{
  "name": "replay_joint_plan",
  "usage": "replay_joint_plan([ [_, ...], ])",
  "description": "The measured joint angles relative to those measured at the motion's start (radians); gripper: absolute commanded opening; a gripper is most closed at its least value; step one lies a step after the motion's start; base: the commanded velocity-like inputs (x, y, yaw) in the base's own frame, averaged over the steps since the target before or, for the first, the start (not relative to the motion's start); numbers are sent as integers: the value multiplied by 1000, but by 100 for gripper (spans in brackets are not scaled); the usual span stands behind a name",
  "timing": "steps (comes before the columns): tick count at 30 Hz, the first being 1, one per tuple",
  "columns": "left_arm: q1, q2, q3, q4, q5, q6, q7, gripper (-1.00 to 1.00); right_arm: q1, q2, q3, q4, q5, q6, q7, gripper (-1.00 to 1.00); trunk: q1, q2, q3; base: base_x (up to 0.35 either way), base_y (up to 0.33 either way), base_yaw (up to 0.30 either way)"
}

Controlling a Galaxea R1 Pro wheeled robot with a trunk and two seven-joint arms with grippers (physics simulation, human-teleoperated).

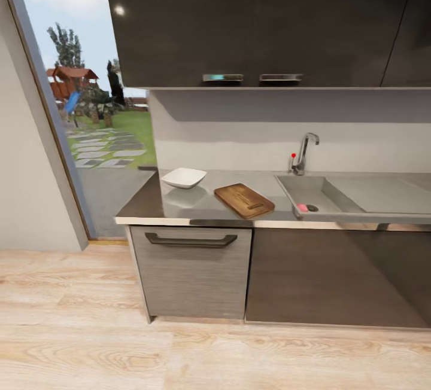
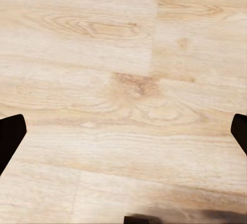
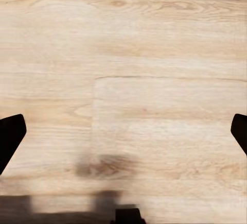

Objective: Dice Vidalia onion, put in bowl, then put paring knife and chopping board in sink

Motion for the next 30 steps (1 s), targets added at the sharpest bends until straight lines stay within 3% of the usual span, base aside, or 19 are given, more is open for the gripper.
replay_joint_plan([
  [7, 0, 1, 1, 0, 1, 0, 0, 100, 0, 1, -1, 0, -2, -1, -2, 100, 0, 0, 2, 0, 301, -105],
  [30, 0, 1, 1, 0, 1, 0, 0, 100, -1, 1, 0, 1, -2, -1, 0, 100, 0, 0, 24, 0, 302, -225],
])
